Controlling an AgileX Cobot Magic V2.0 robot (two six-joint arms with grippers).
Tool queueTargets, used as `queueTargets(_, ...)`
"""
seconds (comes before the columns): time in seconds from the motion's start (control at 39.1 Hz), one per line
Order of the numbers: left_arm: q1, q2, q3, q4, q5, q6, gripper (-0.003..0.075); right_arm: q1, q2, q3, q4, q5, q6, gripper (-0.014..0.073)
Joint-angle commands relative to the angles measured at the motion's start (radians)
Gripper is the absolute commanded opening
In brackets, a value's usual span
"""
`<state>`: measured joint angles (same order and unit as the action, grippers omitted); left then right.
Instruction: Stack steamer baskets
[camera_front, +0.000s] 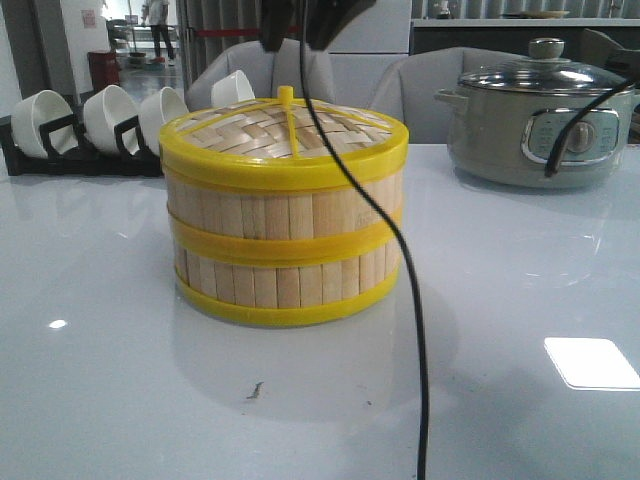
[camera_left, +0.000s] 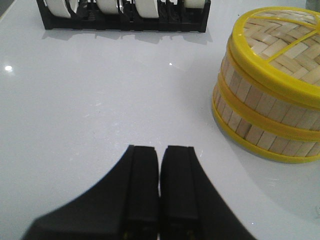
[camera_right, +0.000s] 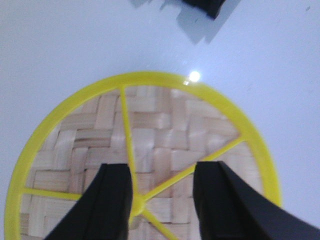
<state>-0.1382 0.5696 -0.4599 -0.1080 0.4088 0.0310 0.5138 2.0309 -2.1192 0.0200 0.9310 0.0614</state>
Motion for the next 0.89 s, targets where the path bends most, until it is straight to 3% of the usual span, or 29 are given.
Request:
queueTargets(0.0, -0.006, -0.002, -0.029, -0.004, -0.081, -0.006, 0.0085, -0.044, -0.134, -0.020, -0.054, -0.097, -0.013, 0.0399)
queueTargets(0.23, -0.006, -0.002, -0.029, -0.004, -0.081, -0.006, 0.0085, -0.183, -0.351, 0.189, -0.072, -0.241, -0.013, 0.0391)
queueTargets(0.61, -0.006, -0.002, -0.029, -0.004, -0.081, -0.006, 0.0085, -0.439, -0.860, 0.817, -0.072, -0.608, -0.013, 0.0391)
queueTargets(0.87, -0.006, -0.002, -0.029, -0.004, -0.081, -0.006, 0.0085, -0.531, -1.166, 1.194, -0.072, -0.736, -0.013, 0.0391)
